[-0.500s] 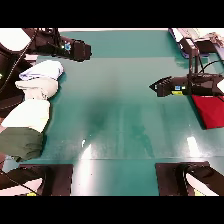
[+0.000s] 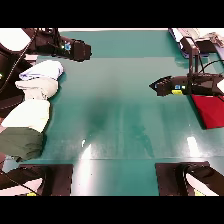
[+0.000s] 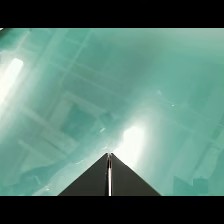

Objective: Fold the shirts.

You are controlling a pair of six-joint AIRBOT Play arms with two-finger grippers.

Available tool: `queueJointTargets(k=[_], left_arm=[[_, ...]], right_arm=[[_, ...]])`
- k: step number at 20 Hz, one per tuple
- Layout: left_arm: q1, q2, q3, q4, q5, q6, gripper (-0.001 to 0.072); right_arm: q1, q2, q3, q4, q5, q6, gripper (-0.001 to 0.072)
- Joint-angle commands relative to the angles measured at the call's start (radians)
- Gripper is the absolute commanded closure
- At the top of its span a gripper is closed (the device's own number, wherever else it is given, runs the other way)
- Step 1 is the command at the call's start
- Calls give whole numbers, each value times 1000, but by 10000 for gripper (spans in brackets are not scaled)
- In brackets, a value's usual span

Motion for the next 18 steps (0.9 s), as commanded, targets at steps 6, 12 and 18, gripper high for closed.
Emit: queueJointTargets(k=[6,12,18], left_arm=[[5,0,0,92,113,35,527],[196,-117,0,440,124,-90,43],[417,-410,0,437,183,-90,42]], right_arm=[[-46,1,1,0,0,0,692],[-116,1,1,7,0,1,692],[-120,1,1,7,1,1,692]])
